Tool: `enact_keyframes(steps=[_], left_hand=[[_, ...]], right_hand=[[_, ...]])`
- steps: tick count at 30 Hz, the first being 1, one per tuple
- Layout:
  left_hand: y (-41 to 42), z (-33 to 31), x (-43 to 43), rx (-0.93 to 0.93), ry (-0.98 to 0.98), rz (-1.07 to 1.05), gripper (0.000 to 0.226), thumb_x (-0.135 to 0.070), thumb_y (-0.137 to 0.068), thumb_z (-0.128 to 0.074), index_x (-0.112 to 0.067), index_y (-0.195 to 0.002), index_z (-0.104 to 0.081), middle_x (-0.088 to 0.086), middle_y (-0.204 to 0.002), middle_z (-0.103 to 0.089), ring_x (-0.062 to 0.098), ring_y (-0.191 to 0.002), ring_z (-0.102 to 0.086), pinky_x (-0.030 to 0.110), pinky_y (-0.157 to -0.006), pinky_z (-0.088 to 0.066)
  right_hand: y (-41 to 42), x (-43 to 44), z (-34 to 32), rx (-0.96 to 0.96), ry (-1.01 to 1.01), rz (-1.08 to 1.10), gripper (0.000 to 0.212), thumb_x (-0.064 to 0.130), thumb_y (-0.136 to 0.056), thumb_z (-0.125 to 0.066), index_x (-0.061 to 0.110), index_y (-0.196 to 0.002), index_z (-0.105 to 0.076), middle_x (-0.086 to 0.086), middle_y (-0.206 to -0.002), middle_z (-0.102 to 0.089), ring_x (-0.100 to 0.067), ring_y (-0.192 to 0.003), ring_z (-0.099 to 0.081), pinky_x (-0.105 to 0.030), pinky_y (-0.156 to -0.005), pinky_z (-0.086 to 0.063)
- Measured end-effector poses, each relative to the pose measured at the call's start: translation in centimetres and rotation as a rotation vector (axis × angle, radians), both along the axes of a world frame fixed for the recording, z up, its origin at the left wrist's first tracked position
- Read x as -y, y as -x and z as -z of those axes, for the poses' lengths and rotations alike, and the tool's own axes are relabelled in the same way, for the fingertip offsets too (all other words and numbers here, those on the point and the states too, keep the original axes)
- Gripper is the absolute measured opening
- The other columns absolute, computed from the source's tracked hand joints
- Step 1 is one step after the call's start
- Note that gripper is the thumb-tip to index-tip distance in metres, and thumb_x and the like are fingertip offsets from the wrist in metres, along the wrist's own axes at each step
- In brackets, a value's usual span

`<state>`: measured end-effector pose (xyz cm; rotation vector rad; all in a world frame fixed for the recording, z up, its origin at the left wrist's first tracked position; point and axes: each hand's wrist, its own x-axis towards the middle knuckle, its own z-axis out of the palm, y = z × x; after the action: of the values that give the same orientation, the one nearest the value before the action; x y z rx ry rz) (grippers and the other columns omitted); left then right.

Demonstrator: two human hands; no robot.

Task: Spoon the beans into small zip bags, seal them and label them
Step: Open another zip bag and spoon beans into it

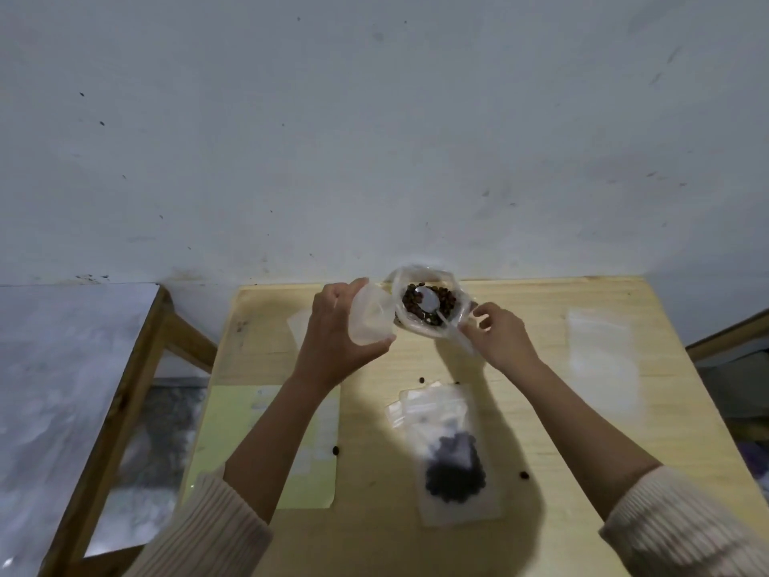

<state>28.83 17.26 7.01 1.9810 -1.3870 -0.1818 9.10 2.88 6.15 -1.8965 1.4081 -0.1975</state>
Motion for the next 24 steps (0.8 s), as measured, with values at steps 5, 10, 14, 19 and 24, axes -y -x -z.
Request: enact_keyframes(steps=[5, 10, 14, 19, 24], left_hand=[[1.3, 1.6, 0.7, -0.091, -0.049, -0.005, 0.085, -0.058, -0.06, -0.068, -0.033, -0.132, -0.031, 0.001, -0.125, -0.04, 0.012, -0.112, -0.033, 0.031, -0.087, -0.038], [2.0, 2.3, 1.3, -0.164, -0.067, -0.059, 0.089, -0.06, -0.059, -0.067, -0.032, -0.135, -0.033, -0.001, -0.127, -0.036, 0.013, -0.118, -0.032, 0.03, -0.089, -0.037], [2.1, 2.7, 1.3, -0.167, -0.055, -0.093, 0.092, -0.061, -0.059, -0.068, -0.029, -0.136, -0.03, 0.001, -0.128, -0.035, 0.015, -0.117, -0.033, 0.03, -0.088, -0.037], [1.8, 2.8, 1.2, -0.162, -0.064, -0.114, 0.092, -0.063, -0.059, -0.067, -0.032, -0.136, -0.027, 0.001, -0.13, -0.034, 0.01, -0.116, -0.029, 0.029, -0.087, -0.036], [1.6, 2.8, 1.4, -0.166, -0.065, -0.131, 0.094, -0.063, -0.059, -0.066, -0.029, -0.138, -0.029, 0.001, -0.13, -0.033, 0.007, -0.115, -0.027, 0.029, -0.088, -0.036]], right_hand=[[0.4, -0.2, 2.6, 0.066, -0.138, -0.033, 0.025, 0.019, -0.084, -0.065, 0.008, -0.107, -0.061, -0.012, -0.077, -0.067, -0.023, -0.067, -0.061, -0.021, -0.057, -0.044], [-1.0, 1.1, 2.8, 0.416, -0.053, 0.282, 0.007, 0.012, -0.086, -0.061, 0.011, -0.085, -0.068, -0.006, -0.081, -0.068, -0.025, -0.074, -0.061, -0.029, -0.072, -0.049], [-2.9, 1.2, 3.4, 0.447, -0.089, 0.226, 0.023, 0.018, -0.095, -0.048, 0.007, -0.092, -0.068, -0.002, -0.073, -0.06, -0.022, -0.073, -0.056, -0.032, -0.072, -0.045], [-2.3, 0.8, 3.7, 0.521, -0.02, 0.26, 0.025, 0.019, -0.097, -0.044, 0.01, -0.093, -0.067, -0.001, -0.074, -0.058, -0.017, -0.072, -0.053, -0.029, -0.07, -0.043], [-1.7, 0.7, 3.7, 0.548, -0.261, 0.328, 0.036, 0.002, -0.092, -0.043, 0.017, -0.065, -0.059, 0.001, -0.059, -0.049, -0.014, -0.052, -0.039, -0.024, -0.051, -0.032]])
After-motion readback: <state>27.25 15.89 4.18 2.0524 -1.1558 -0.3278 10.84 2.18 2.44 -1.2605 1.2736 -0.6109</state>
